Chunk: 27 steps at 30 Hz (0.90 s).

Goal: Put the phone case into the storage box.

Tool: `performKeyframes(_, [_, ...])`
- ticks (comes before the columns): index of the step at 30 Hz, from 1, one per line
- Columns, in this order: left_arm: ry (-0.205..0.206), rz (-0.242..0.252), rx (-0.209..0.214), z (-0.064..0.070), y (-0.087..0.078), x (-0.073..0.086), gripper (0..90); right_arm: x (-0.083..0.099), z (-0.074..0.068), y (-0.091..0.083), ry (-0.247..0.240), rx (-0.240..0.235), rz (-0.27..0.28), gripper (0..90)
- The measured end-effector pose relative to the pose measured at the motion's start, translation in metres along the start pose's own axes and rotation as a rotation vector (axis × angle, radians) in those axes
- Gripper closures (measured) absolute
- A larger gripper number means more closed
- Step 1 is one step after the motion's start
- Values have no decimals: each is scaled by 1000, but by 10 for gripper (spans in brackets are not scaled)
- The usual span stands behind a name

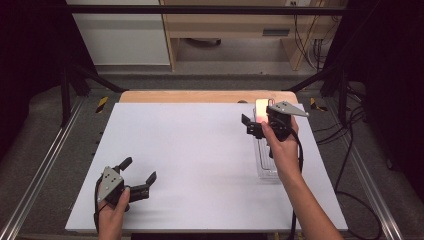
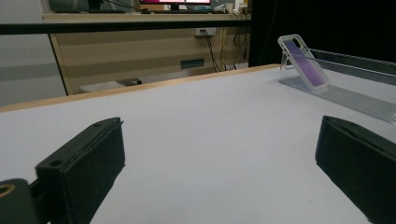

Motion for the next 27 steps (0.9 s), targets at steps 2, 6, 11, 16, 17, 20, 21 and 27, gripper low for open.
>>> performKeyframes(2, [-4,2,-2,-1,-1,0,12,0,1,-3,3,-5,6,47])
performKeyframes(6, [-12,8,-13,-4,-3,0,12,0,2,-9,2,-14,17,47])
performKeyframes(11, [-14,7,-18,-4,-3,1,12,0,3,-12,14,-24,33,47])
performKeyframes(16, [-23,13,-25,-4,-5,1,11,0,4,-13,11,-22,36,48])
performKeyframes(17, [-29,16,-25,-5,-6,1,11,0,4,-14,13,-25,39,48])
performKeyframes(20, [-33,19,-28,-7,-8,1,10,0,3,-15,8,-22,43,49])
performKeyframes(21, [-32,19,-30,-8,-8,1,10,0,3,-16,4,-23,43,49])
performKeyframes(27, [-42,13,-37,-9,-11,4,8,0,3,-22,0,-30,50,49])
Point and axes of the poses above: each handheld gripper's, and its own axes: y roughly forward along the jaws, x roughly out of its underside, z roughly to its right, the point moved 1 cm from there along y, roughly forward along the jaws, and after that the axes turned 14 degrees about -z, right-handed, at the moved point
